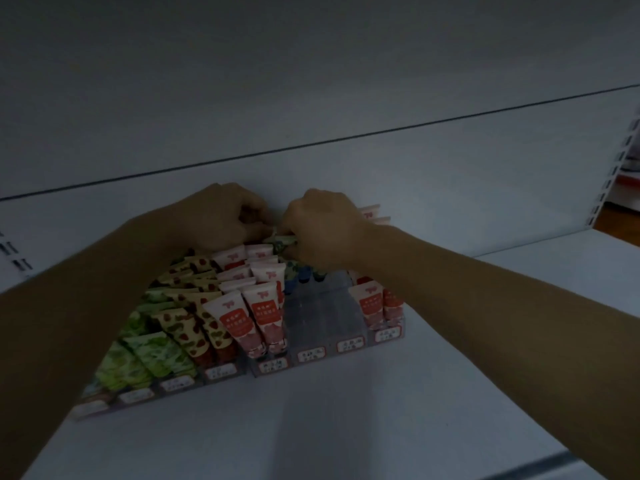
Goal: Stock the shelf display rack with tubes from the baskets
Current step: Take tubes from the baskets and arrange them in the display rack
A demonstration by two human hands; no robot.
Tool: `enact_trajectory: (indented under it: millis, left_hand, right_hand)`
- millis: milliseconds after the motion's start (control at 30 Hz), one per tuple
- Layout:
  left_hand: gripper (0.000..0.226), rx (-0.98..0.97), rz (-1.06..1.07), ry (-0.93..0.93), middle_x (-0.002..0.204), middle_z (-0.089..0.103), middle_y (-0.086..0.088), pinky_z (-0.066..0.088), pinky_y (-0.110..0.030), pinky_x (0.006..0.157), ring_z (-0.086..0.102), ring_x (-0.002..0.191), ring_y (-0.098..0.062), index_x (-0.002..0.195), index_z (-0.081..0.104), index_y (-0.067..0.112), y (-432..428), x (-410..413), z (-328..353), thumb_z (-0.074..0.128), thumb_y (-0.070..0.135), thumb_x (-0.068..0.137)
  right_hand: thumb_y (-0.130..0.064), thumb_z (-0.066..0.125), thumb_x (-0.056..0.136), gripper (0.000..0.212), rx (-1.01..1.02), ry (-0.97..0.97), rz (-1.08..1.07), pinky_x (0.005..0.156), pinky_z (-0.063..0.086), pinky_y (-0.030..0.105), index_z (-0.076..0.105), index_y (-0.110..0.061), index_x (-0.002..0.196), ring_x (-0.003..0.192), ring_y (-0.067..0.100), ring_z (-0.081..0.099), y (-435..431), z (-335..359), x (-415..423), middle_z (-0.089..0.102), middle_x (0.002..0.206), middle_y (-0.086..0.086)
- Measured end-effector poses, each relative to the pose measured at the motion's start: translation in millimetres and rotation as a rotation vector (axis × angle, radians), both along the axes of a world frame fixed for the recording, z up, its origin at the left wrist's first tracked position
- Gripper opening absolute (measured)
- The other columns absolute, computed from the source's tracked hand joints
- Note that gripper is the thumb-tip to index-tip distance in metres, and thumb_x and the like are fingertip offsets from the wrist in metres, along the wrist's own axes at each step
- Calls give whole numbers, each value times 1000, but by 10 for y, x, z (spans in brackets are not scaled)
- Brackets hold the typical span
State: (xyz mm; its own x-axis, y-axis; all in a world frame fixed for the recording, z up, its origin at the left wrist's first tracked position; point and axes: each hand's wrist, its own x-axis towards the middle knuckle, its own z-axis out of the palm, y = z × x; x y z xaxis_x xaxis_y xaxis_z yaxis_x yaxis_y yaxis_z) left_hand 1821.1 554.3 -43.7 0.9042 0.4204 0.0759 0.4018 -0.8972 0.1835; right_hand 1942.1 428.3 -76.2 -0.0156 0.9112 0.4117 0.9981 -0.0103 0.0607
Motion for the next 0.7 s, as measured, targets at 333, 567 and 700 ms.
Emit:
enact_trajectory:
  millis: [333,567,700]
  left_hand:
    - [12,-96,3,-12,89,68,11,47,-24,76,62,80,-4,97,70,27,-44,31,63,64,18,91]
    - [12,-81,-3,-37,88,69,7,44,-20,71,60,76,-2,99,72,20,-33,15,53,66,18,89]
    - [9,-90,4,-28,89,68,14,43,-19,72,60,81,0,95,71,27,-13,31,34,66,25,89]
  right_hand:
    - [-11,56,87,42,-123,52,15,46,23,15,29,-20,56,52,4,25,180,65,-1,30,59,-4]
    - [-12,54,89,26,-136,69,-19,53,35,21,41,-15,67,58,12,36,214,72,-63,39,67,-9]
    - [-13,58,87,35,-110,118,-53,58,38,24,31,-19,64,55,7,30,243,-2,-37,30,62,-3]
